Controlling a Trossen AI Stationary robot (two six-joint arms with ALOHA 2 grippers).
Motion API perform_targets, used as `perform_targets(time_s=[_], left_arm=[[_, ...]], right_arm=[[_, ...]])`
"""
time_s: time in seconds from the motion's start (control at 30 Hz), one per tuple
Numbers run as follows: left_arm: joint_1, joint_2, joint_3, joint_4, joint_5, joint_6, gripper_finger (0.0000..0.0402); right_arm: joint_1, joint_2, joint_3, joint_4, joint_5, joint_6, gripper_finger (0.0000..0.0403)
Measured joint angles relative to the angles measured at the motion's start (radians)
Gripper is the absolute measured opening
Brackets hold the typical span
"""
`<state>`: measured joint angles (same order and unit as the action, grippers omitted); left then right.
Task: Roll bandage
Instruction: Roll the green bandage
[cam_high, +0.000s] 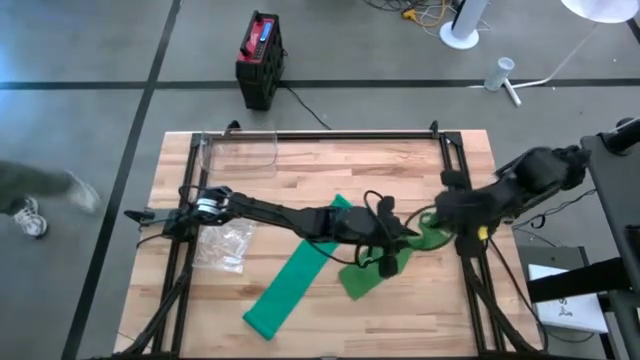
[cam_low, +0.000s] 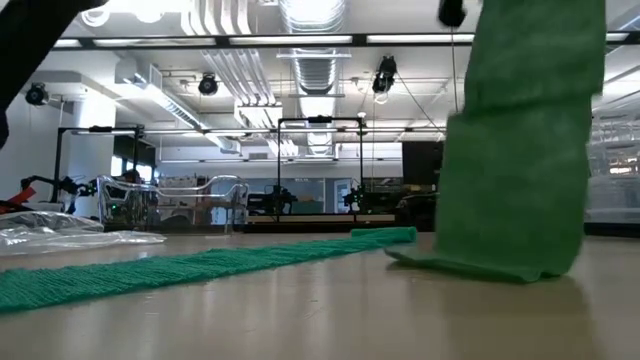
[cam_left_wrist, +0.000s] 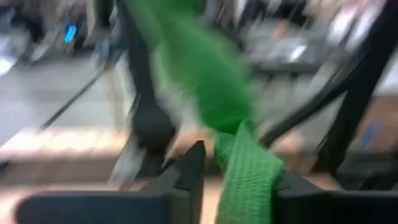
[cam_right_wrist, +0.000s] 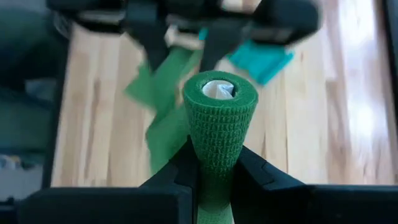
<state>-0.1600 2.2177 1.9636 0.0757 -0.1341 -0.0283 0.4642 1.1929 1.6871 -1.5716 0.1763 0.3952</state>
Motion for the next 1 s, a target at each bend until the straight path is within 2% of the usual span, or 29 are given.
perform_targets(time_s=[0.13,0.2,0.37,0.53,0.67,0.87,1.0], left_arm=[[0.002,-0.021,0.018,-0.265,-0.121,0.074,0.0156],[0.001,-0.035,0.054,-0.338,-0.139,0.089,0.0194],[-0.008,-0.045,0.152,-0.425,-0.082,0.083,0.0273],[-0.025,-0.042,0.167,-0.424,-0.038,0.080,0.0323],[-0.013,-0.042,0.152,-0.339,-0.033,0.068,0.0339],[0.025,-0.032,0.026,-0.012,0.102,0.060,0.0334],[0.047,-0.032,-0.073,0.171,0.126,0.068,0.0321]], right_arm=[[0.000,-0.020,-0.137,0.000,-0.057,0.041,0.0048],[0.001,-0.033,-0.201,0.006,-0.076,0.056,0.0048],[0.001,-0.061,-0.309,0.011,-0.109,0.082,0.0048],[0.001,-0.067,-0.327,0.002,-0.173,0.104,0.0048],[0.000,-0.103,-0.327,0.003,-0.171,0.065,0.0048],[0.000,-0.146,-0.357,0.080,-0.148,0.008,0.0048],[-0.002,-0.165,-0.394,0.151,-0.149,-0.020,0.0048]])
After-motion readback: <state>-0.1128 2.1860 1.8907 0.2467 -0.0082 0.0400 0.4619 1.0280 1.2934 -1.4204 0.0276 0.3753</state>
